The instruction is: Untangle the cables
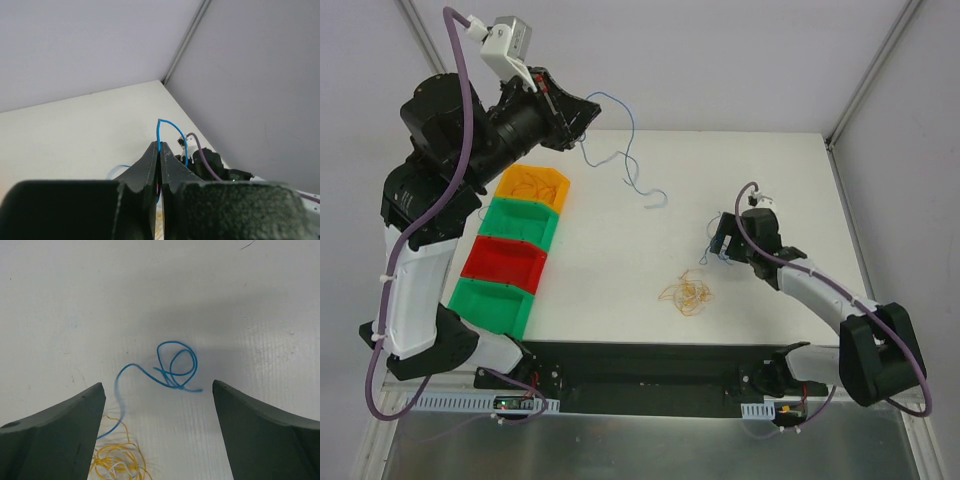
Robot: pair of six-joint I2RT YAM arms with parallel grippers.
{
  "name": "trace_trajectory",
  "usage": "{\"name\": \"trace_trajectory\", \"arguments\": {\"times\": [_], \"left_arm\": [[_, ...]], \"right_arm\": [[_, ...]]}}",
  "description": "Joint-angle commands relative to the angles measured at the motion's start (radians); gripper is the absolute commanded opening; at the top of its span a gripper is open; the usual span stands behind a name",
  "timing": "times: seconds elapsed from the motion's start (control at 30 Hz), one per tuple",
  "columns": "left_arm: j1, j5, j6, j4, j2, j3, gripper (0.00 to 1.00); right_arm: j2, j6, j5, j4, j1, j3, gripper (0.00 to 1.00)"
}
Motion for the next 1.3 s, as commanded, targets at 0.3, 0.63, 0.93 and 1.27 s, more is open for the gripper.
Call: {"name": "trace_trajectory", "arguments": {"times": [0.3, 0.63, 0.93, 1.27], "left_arm": [[0.133, -0.174, 0.159, -0.066, -0.199, -0.588, 0.00], [0.486, -0.032, 0.093, -0.023, -0.213, -0.777, 0.00], [0.592, -0.059, 0.047, 0.026, -0.265, -0.886, 0.00], [0.654, 0.005, 0.014, 0.100, -0.261, -0.932, 0.00]], "right_arm": [[0.017, -0.087, -0.065, -0.511, 0.075, 0.198, 0.88], [-0.290, -0.153, -0.165, -0.258, 0.077, -0.079, 0.90], [-0.435, -0.128, -0.124, -0.149, 0.069, -0.225, 0.91], [-0.469, -0.127, -0.117, -0.126, 0.068, -0.250, 0.91]]}}
